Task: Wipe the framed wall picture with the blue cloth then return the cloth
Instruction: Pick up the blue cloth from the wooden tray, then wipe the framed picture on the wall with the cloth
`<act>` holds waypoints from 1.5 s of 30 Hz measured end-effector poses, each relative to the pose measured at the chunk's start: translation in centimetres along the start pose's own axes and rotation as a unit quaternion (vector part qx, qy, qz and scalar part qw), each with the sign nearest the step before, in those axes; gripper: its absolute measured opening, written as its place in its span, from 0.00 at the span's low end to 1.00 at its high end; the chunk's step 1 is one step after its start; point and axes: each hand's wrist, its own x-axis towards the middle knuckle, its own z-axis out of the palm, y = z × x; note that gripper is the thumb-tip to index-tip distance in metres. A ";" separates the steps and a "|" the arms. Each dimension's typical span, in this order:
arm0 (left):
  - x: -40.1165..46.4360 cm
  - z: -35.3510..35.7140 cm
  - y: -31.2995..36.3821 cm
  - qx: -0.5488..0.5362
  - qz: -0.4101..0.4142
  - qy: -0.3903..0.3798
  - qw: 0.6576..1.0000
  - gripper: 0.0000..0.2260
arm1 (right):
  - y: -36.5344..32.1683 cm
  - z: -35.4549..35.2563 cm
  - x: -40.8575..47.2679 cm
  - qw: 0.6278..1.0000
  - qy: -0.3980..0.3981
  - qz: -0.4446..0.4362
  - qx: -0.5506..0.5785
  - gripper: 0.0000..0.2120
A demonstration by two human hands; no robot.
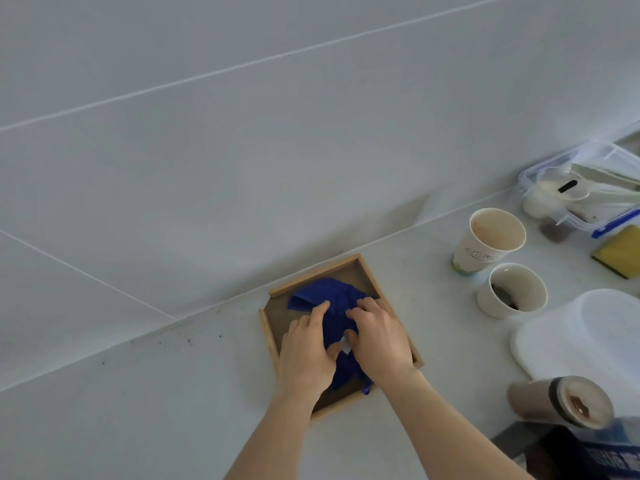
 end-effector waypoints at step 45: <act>-13.9 -33.5 -1.0 -0.390 0.035 0.294 0.872 0.22 | -26.2 -22.7 -8.9 0.817 -0.065 -0.183 0.543 0.29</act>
